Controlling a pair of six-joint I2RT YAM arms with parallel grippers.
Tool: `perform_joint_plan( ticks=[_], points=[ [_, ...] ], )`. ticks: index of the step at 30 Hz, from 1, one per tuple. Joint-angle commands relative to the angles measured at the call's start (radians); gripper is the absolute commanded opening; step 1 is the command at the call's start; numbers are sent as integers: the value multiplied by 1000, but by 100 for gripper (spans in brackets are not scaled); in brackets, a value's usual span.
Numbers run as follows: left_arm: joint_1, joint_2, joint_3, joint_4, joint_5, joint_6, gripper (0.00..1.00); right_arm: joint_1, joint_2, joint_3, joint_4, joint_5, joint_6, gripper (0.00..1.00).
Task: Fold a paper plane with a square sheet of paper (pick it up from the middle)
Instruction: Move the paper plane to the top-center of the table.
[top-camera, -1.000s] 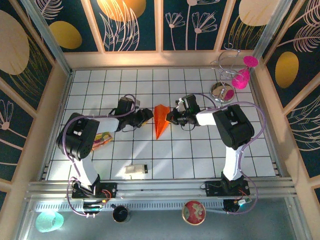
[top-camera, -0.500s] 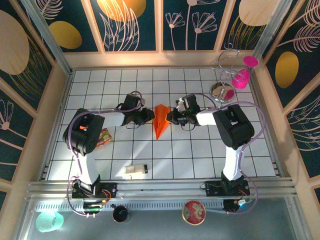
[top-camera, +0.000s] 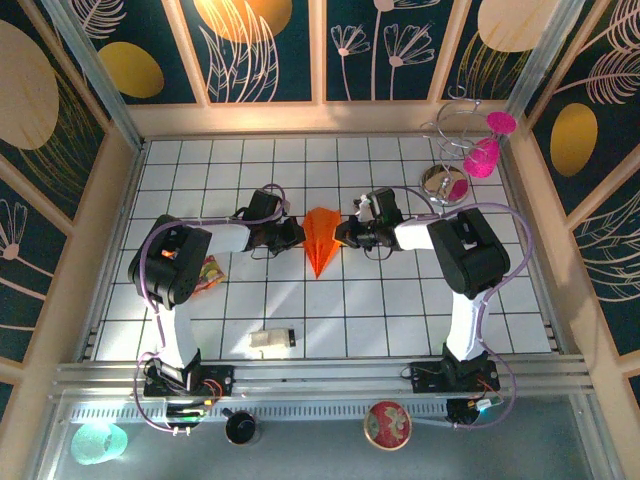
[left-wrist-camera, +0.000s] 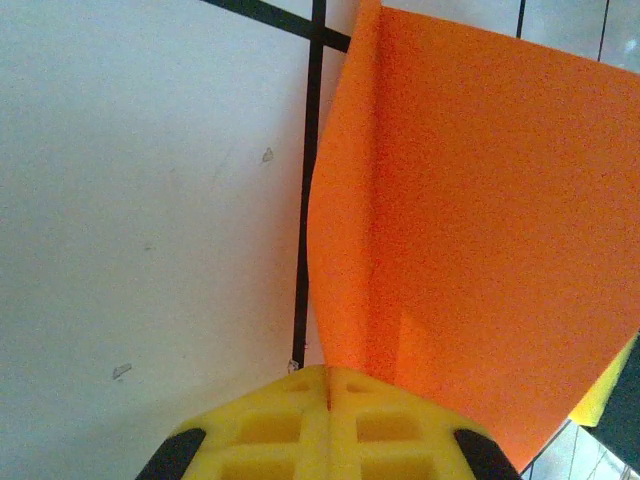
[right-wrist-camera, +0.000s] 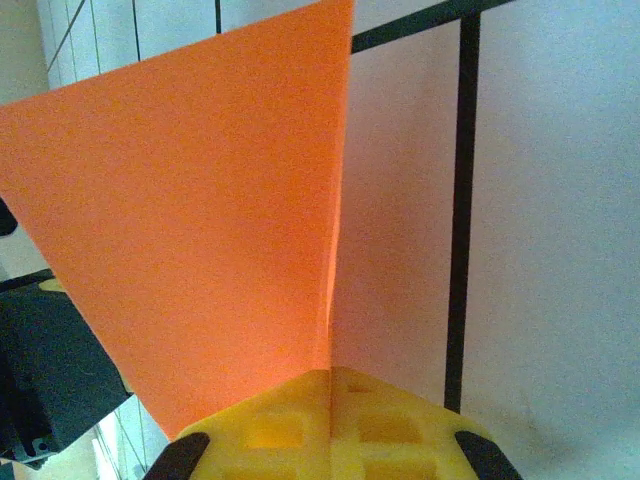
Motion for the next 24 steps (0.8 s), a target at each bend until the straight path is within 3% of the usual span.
perform_joint_plan(
  ticks=[1, 12, 24],
  points=[
    [5, -31, -1, 16, -2, 9, 0, -12, -43, -13, 16, -16, -14, 0],
    [9, -102, -78, 54, -63, -31, 0, -17, -61, -35, 39, -10, 8, 0],
    [9, -70, -84, 24, -93, -33, 0, -17, -21, -36, 27, -2, 6, 0]
  ],
)
